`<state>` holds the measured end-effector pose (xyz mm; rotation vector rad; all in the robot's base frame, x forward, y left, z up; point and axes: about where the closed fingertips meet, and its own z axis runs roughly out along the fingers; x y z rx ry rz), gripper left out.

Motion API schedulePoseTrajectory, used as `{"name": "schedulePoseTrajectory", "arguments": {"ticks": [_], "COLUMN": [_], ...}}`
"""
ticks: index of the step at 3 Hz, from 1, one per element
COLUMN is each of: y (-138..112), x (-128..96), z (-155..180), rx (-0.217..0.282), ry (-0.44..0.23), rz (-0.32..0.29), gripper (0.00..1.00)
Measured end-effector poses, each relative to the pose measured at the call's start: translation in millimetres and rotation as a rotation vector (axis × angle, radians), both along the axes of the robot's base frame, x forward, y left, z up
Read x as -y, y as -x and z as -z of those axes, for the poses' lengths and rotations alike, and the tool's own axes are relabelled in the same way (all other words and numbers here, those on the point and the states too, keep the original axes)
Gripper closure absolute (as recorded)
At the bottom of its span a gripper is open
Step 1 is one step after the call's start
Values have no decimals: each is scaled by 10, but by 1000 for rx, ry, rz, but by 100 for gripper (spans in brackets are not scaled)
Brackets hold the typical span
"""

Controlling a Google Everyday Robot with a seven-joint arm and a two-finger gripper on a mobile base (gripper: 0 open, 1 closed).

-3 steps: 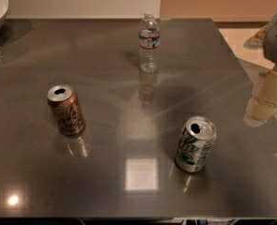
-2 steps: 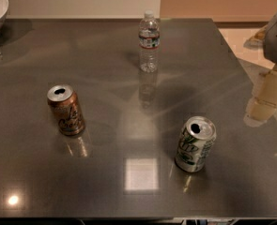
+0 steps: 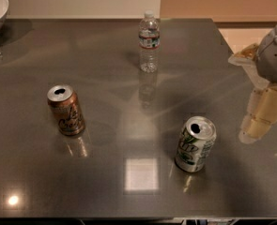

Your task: Move 7up can near orange can

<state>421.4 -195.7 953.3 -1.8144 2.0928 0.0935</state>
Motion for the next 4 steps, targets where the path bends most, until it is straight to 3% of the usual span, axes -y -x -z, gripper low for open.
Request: {"name": "schedulePoseTrajectory", "arguments": {"ticks": [2,4], "y": [208,357], "x": [-417,-691], "z": [358,484], "rx": [-45,-94], "ry": [-129,-194], "rz": [-171,-271], "gripper": [0,0]}}
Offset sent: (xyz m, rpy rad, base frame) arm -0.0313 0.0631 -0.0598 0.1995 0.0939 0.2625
